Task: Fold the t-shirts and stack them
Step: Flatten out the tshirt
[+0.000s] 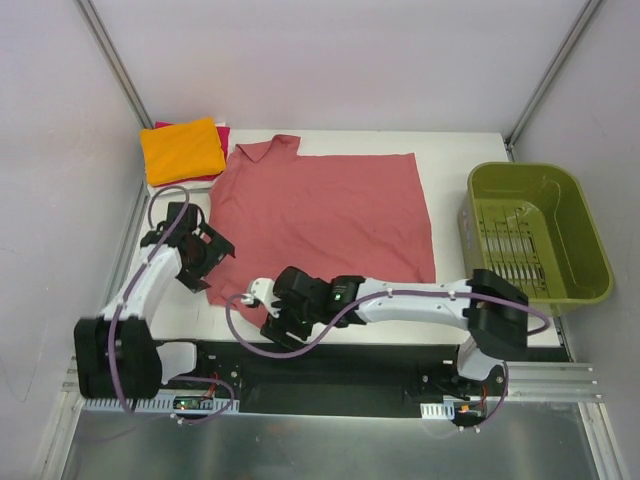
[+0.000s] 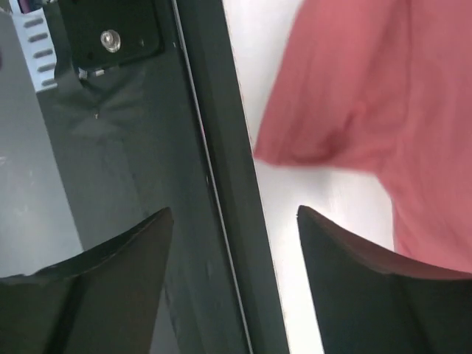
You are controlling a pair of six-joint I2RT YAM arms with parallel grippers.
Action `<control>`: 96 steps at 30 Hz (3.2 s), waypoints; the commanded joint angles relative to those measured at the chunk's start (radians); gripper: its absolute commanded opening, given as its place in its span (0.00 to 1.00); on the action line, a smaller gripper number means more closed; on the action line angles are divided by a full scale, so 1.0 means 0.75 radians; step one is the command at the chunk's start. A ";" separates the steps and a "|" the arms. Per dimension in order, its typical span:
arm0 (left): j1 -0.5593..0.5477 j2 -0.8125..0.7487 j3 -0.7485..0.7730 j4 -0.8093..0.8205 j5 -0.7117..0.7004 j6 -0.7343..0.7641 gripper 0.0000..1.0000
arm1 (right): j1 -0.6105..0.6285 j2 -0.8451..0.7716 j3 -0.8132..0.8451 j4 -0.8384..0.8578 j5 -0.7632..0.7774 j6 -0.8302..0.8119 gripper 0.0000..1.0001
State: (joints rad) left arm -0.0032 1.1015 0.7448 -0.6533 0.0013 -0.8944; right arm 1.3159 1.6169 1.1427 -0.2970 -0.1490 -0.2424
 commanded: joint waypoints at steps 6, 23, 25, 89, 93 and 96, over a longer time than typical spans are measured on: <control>0.035 0.384 0.132 0.190 0.240 0.209 0.99 | 0.017 0.356 0.268 0.065 -0.030 -0.202 0.55; 0.064 0.583 0.140 0.229 0.141 0.231 0.99 | 0.025 0.252 0.093 0.081 0.027 -0.162 0.01; 0.066 0.605 0.154 0.227 0.137 0.235 0.99 | 0.025 0.125 0.039 0.081 -0.048 -0.153 0.01; -0.192 1.931 2.161 -0.195 0.340 0.520 0.99 | -1.591 0.685 0.720 -0.604 0.105 0.282 1.00; -0.192 1.831 2.183 -0.195 0.360 0.524 0.99 | -1.552 0.555 0.708 -0.600 0.131 0.223 0.99; -0.204 1.688 2.126 -0.195 0.379 0.534 0.99 | -1.509 0.409 0.639 -0.596 0.143 0.196 1.00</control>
State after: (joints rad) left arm -0.1387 2.5259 2.3367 -0.7845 0.2535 -0.5270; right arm 0.1432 2.1109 1.6451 -0.7170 -0.0597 -0.0399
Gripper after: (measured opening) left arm 0.993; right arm 0.994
